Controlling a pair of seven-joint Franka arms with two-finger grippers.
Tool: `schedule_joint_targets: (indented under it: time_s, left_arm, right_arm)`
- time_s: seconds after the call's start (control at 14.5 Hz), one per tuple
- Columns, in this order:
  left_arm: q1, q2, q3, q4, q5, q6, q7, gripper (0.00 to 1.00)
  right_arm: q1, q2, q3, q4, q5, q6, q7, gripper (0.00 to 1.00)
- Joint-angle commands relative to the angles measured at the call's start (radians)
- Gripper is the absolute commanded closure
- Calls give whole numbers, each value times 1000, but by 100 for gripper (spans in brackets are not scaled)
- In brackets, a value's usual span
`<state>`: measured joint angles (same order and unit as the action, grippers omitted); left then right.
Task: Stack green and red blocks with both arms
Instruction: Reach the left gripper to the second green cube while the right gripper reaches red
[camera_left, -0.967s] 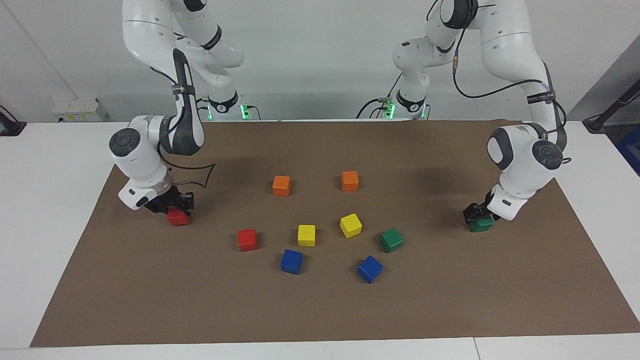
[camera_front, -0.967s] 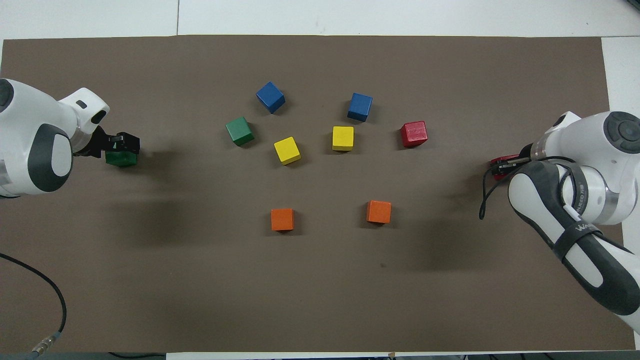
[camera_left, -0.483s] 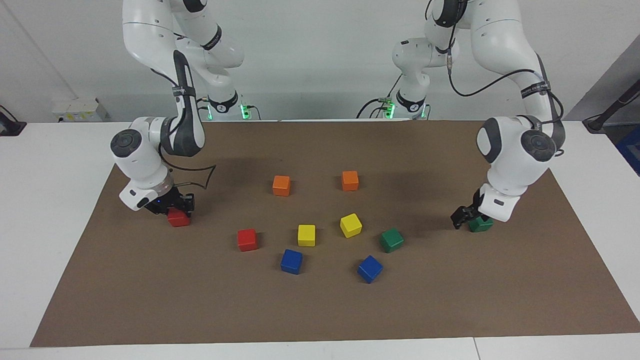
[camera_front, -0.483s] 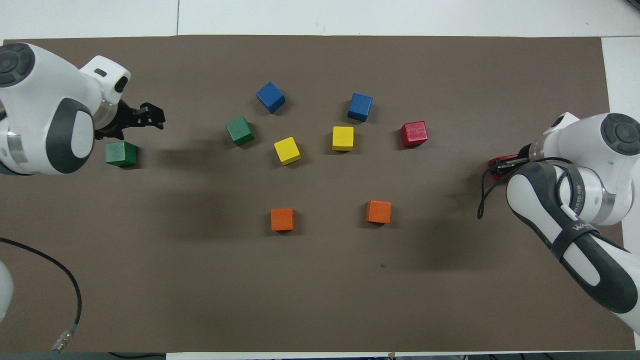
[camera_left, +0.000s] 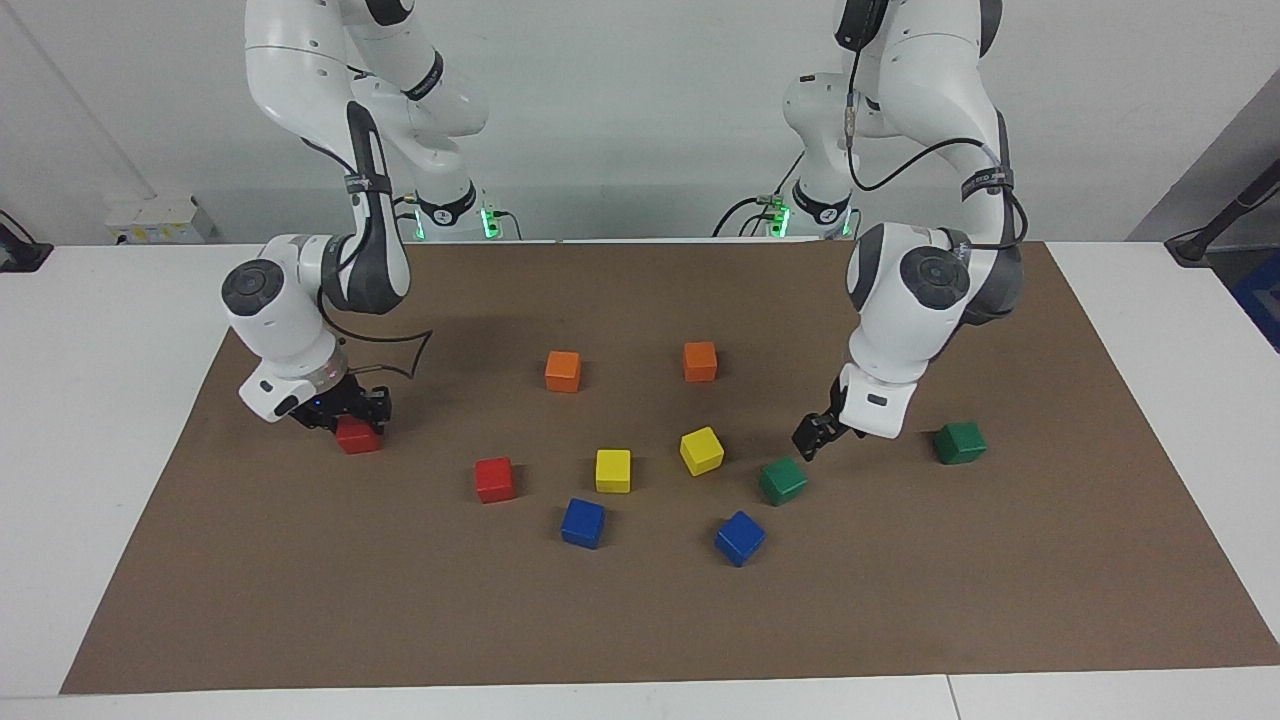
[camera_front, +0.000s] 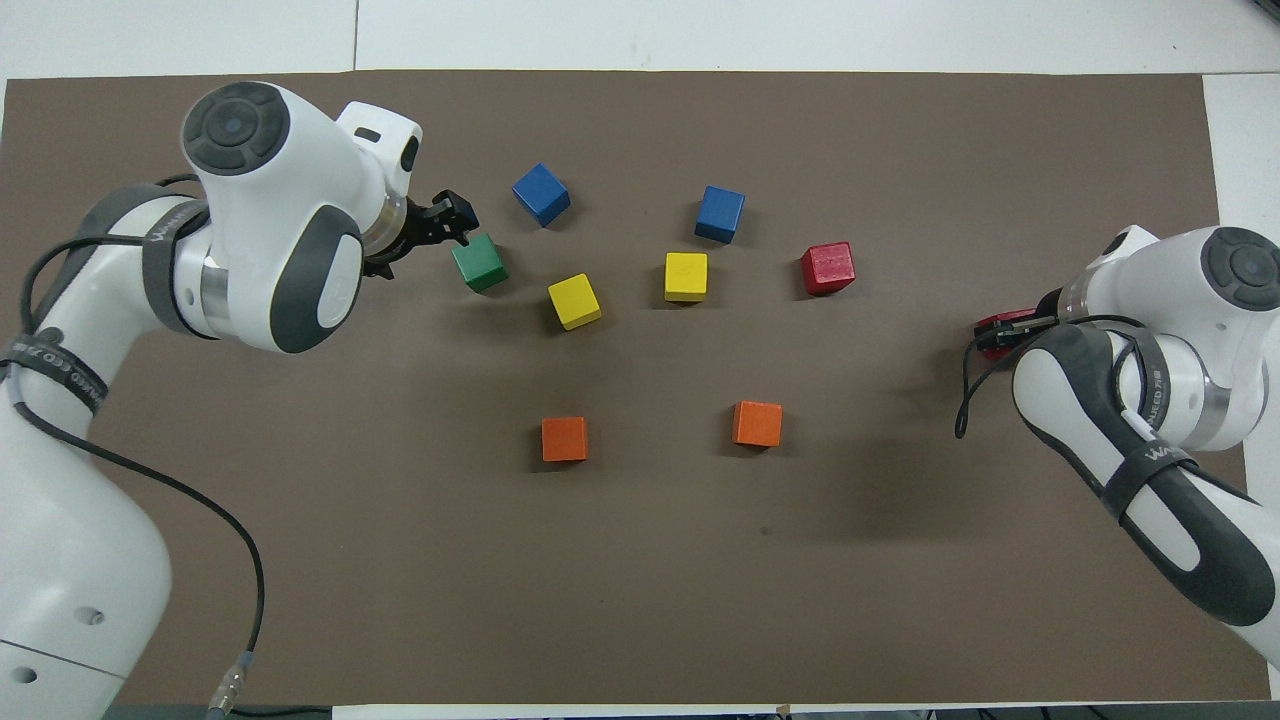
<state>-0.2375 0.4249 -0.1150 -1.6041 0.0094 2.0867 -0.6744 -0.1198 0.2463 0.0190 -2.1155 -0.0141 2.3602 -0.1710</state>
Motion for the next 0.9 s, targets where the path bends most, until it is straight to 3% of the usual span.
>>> schedule_joint_targets:
  time_s: [0.0, 0.21, 0.41, 0.62, 0.83]
  left_arm:
    - [-57, 129, 20, 160, -9, -36, -57, 0]
    - [-59, 129, 18, 156, 23, -20, -57, 0]
    - [-62, 123, 18, 107, 54, 15, -57, 0]
    - [-65, 118, 18, 70, 54, 38, -59, 0]
    - [-68, 109, 18, 7, 52, 94, -60, 0]
  right_arm:
    - [-9, -1, 2, 9, 2, 4, -8, 0]
    - [-3, -25, 7, 104, 11, -105, -4, 0]
    - [35, -13, 15, 315, 14, -319, 23, 0]
    - [116, 74, 12, 538, -7, -482, 108, 0]
    - [167, 151, 15, 641, -69, -521, 166, 0]
